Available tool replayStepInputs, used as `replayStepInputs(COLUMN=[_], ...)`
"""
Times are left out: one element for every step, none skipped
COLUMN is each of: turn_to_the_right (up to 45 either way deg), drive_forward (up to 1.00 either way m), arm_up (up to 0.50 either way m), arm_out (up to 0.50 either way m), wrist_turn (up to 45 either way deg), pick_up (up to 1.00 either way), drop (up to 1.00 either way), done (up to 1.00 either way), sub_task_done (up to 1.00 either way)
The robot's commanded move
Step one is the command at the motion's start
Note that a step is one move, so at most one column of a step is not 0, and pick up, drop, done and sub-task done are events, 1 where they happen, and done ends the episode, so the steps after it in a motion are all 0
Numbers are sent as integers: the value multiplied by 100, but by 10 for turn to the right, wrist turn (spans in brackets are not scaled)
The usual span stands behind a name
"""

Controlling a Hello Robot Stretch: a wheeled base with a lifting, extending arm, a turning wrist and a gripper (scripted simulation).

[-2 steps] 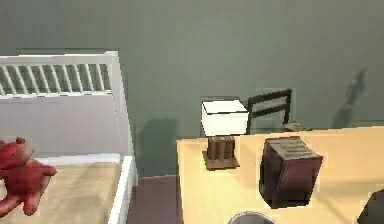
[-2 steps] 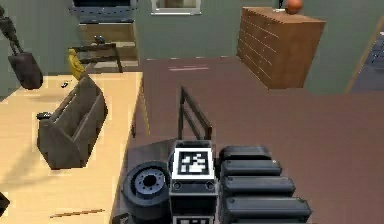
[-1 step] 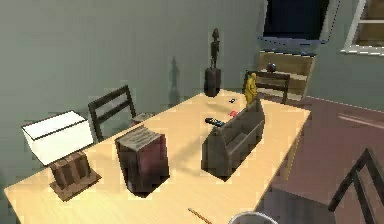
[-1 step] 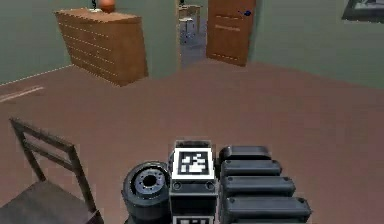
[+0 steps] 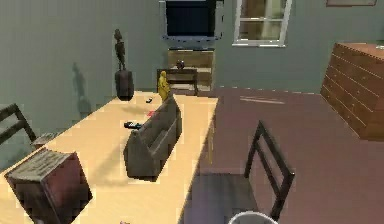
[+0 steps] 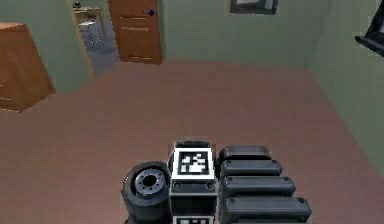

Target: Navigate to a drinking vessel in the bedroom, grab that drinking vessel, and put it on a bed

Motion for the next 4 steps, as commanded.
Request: replayStepInputs(turn_to_the_right=[-450, -450, -360, 450], drive_forward=[0, 0, 0, 0], arm_up=[0, 0, 0, 0], arm_out=[0, 0, 0, 0], wrist_turn=[0, 0, 0, 0], pick_up=[0, 0, 0, 0], drop=[0, 0, 0, 0], done=[0, 0, 0, 0], sub_task_done=[0, 0, 0, 0])
